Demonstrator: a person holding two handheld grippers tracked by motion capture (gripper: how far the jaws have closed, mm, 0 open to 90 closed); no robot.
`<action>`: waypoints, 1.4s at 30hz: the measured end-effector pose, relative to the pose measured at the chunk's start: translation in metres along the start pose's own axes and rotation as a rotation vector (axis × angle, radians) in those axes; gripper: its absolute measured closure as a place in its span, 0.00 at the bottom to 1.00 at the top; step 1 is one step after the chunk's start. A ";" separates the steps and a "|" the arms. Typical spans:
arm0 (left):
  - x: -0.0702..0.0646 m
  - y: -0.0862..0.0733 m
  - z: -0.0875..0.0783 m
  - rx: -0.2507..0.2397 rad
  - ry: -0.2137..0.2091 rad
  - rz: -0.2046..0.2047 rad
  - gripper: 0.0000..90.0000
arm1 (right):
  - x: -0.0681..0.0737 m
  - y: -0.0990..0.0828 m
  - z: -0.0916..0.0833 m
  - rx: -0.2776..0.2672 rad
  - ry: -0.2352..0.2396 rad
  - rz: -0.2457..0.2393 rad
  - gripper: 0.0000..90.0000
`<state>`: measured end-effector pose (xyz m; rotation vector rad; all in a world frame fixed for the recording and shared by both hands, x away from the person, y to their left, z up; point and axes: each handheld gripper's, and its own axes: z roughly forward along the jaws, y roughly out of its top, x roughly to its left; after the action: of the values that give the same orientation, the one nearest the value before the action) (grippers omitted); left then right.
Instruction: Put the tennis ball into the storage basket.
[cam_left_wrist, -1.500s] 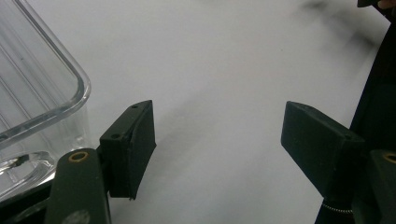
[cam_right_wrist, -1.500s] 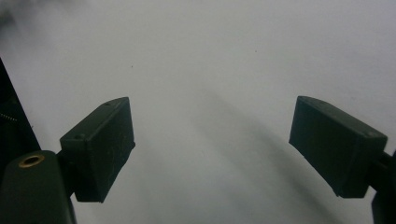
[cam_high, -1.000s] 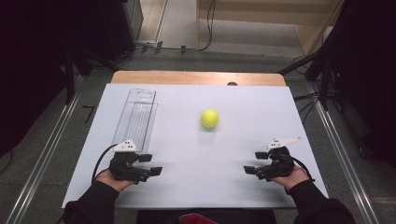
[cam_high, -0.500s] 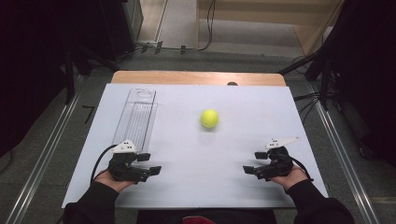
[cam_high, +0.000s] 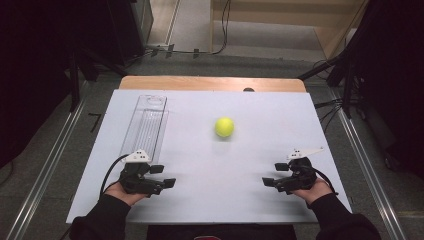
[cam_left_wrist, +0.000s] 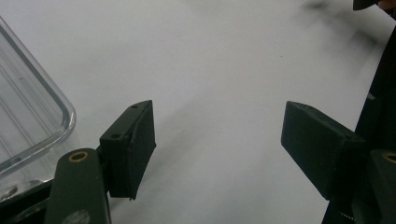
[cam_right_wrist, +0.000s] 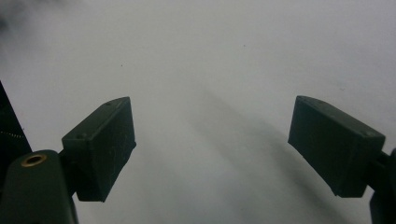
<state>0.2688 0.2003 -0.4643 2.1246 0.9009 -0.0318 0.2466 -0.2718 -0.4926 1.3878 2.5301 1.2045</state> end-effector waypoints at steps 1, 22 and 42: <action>0.000 0.000 0.000 0.000 0.000 0.000 0.30 | 0.000 0.000 0.000 0.004 -0.002 0.005 0.14; -0.012 0.033 -0.011 -0.011 0.006 -0.033 0.30 | 0.007 0.004 0.003 0.024 0.011 -0.015 0.14; -0.016 0.072 0.006 -0.001 0.014 0.005 0.30 | 0.005 0.004 0.004 0.027 0.003 -0.022 0.14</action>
<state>0.3026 0.1567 -0.4156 2.1284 0.9041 -0.0135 0.2477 -0.2644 -0.4906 1.3607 2.5666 1.1737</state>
